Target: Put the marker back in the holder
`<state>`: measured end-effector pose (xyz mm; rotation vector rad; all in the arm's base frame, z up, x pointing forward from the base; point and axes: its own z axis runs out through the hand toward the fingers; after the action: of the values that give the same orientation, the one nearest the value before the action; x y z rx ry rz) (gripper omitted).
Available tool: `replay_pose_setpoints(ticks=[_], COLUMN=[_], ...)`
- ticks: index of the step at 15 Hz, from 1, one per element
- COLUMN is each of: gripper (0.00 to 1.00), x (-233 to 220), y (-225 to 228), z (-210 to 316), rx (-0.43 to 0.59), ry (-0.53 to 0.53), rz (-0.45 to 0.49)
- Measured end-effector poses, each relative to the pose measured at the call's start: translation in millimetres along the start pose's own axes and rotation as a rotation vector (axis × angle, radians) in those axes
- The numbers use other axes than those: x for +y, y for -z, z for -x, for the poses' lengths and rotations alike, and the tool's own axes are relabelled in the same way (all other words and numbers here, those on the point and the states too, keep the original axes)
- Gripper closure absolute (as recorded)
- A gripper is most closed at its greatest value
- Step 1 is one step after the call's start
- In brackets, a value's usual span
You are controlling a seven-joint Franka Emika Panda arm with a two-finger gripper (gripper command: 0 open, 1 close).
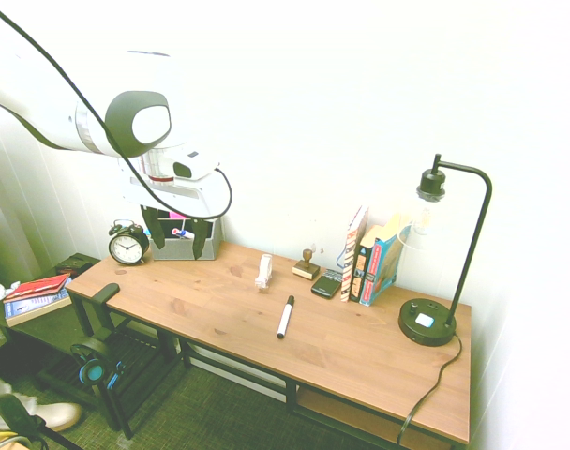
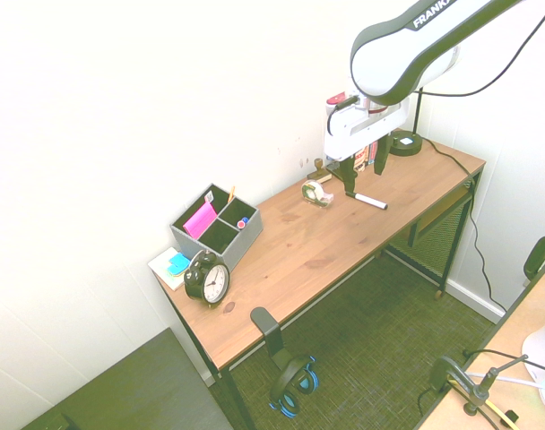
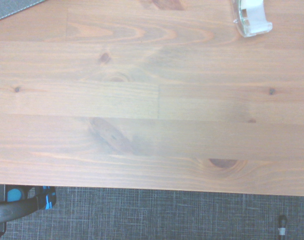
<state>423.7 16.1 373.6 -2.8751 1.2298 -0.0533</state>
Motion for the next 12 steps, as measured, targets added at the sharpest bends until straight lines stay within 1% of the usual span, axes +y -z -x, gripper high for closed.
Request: replay_pose_setpoints(ticks=[3,6,9,12], gripper=[0.00,0.00,0.00,0.00], x=[0.4,4.3,15.2,25.5], y=[1.1,-5.3,-40.7,-95.0], z=[-9.6,-59.3,-114.3,-153.6], rx=[0.013,0.039,0.056,0.061], ry=[0.029,0.066,0.104,0.188], rz=[-0.012,-0.027,-0.014,0.018])
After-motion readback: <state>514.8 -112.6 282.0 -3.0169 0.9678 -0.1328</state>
